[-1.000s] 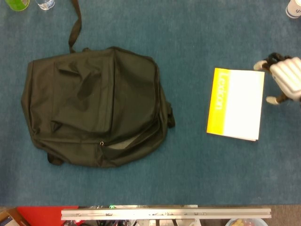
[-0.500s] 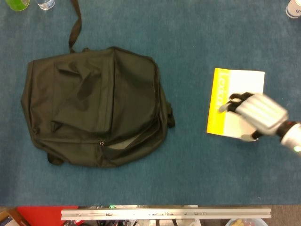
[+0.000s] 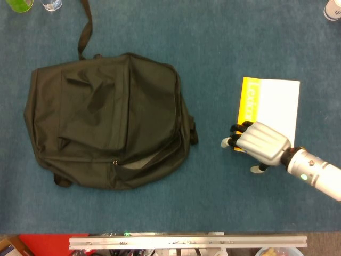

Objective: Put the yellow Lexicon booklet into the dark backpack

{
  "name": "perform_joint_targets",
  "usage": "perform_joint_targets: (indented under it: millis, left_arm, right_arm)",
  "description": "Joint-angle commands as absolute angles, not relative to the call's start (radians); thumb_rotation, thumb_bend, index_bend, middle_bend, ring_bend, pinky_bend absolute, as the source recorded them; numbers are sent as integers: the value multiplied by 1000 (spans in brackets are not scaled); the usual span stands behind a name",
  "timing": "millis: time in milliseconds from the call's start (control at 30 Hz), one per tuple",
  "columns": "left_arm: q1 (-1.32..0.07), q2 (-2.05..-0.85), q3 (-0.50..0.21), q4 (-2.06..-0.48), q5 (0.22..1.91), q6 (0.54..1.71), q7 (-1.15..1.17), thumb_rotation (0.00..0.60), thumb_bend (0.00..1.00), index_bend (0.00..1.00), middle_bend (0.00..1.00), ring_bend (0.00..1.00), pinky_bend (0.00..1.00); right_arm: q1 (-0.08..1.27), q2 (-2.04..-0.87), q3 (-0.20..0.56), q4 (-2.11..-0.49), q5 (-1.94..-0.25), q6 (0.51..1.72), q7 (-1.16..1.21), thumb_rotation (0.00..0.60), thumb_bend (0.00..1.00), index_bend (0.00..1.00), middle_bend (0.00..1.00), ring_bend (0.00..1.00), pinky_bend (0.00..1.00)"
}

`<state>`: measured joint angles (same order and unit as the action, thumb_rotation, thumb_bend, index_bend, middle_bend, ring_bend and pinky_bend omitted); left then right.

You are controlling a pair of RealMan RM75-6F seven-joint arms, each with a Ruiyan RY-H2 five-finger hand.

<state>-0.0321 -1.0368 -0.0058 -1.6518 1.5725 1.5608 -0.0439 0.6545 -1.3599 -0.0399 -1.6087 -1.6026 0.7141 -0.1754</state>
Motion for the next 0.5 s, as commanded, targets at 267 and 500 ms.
perform_joint_targets:
  millis: [267, 500]
  left_arm:
    - [-27, -1036, -5, -1639, 1568, 1564, -60, 600, 221, 150, 215, 121, 170]
    - [-26, -1041, -6, -1633, 1567, 1563, -59, 600, 221, 150, 215, 121, 170]
  right_arm:
    - [673, -1398, -49, -1583, -1569, 706, -216, 600, 48, 278, 411, 188, 273]
    - [663, -1344, -77, -1607, -1557, 722, -240, 600, 48, 278, 423, 189, 273]
